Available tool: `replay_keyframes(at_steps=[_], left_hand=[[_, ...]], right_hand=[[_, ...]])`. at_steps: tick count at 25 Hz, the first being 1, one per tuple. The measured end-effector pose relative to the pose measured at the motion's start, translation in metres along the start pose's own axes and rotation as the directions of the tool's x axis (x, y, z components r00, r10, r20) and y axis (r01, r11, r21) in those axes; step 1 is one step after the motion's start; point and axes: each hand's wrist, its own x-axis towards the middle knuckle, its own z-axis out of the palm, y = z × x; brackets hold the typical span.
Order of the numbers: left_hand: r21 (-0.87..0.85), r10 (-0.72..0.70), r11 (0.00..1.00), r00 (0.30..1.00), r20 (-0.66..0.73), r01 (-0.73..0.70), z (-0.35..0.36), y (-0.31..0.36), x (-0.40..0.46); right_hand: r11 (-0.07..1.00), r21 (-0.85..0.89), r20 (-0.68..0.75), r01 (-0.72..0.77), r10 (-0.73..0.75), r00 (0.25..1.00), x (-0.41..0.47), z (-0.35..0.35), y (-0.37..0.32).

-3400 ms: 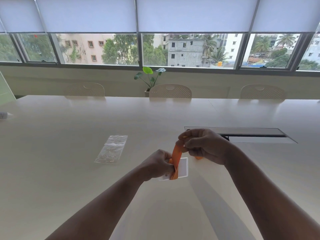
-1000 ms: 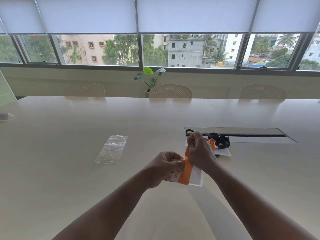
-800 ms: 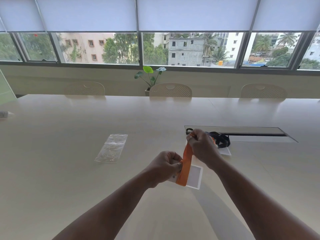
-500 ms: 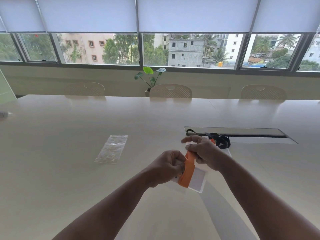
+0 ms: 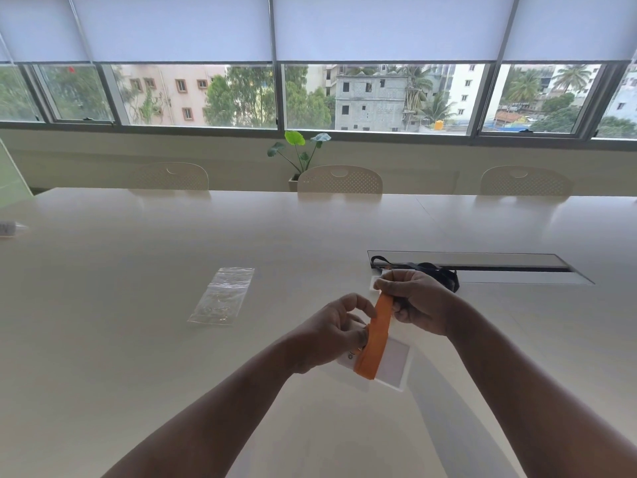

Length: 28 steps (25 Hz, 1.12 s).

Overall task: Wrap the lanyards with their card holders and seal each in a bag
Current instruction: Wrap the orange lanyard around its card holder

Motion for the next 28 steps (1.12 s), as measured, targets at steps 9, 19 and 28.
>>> replay_keyframes(at_steps=[9, 19, 28], left_hand=[[-0.082, 0.0, 0.997, 0.999, 0.045, 0.004, -0.003, 0.002, -0.001], [-0.289, 0.053, 0.957, 0.997, 0.053, -0.036, -0.005, -0.005, 0.0], [-0.273, 0.054, 0.961, 0.997, 0.055, -0.036, -0.004, -0.008, 0.0]], right_hand=[[0.994, 0.102, 0.067, 0.044, -0.051, 0.996, 0.005, -0.008, 0.001], [0.975, 0.219, 0.374, 0.047, -0.128, 0.919, 0.001, -0.028, 0.015], [0.961, 0.246, 0.199, 0.127, -0.178, 0.964, 0.003, -0.01, 0.017]])
